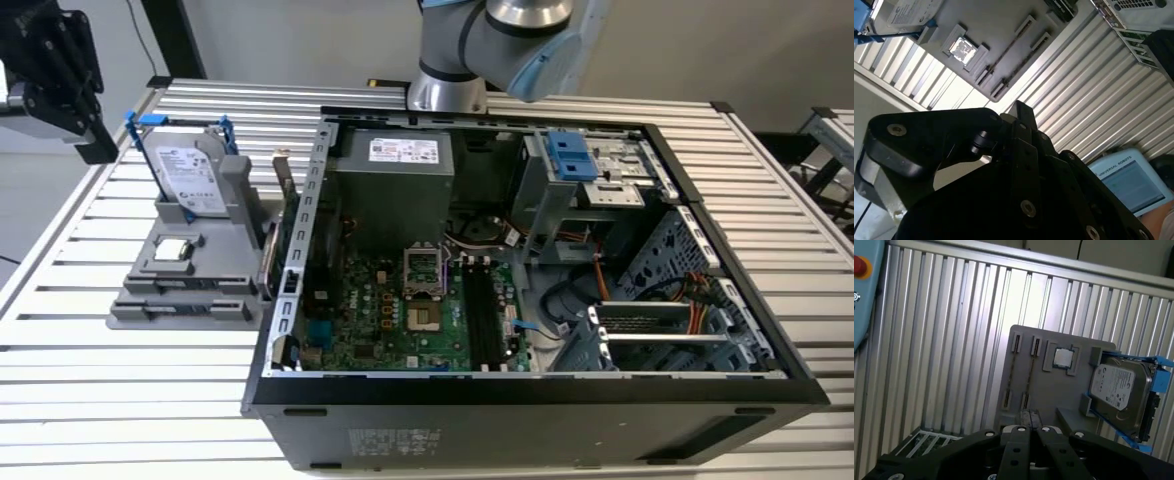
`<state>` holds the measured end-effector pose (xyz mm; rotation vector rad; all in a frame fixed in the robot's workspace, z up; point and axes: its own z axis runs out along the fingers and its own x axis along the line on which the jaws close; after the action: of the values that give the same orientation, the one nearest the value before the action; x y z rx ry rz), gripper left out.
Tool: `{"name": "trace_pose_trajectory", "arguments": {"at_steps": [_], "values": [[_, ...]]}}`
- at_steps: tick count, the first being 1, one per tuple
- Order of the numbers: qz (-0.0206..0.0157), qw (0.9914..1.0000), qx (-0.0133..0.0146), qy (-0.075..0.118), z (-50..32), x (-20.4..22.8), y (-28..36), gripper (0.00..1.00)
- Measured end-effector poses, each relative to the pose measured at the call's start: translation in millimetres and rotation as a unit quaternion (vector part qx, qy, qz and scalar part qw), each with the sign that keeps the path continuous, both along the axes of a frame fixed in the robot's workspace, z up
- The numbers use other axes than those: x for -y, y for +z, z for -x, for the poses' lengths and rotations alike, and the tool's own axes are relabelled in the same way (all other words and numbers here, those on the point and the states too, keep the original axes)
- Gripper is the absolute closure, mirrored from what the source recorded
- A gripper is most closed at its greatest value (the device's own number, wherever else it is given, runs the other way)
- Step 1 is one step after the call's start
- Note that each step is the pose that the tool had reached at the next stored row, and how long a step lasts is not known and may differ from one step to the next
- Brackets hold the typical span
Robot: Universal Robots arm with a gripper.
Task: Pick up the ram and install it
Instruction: 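Pick up the ram and move it above insertion slot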
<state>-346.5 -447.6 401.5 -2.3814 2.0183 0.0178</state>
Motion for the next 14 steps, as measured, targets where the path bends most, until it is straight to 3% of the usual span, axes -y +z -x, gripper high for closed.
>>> {"name": "trace_pose_trajectory", "arguments": {"at_steps": [4,5,14], "values": [[0.0000,1.00000,0.0000,0.000,0.0,0.0,0.0,1.00],[0.0000,1.00000,0.0000,0.000,0.0,0.0,0.0,0.00],[0.0000,1.00000,0.0000,0.000,0.0,0.0,0.0,0.00]]}}
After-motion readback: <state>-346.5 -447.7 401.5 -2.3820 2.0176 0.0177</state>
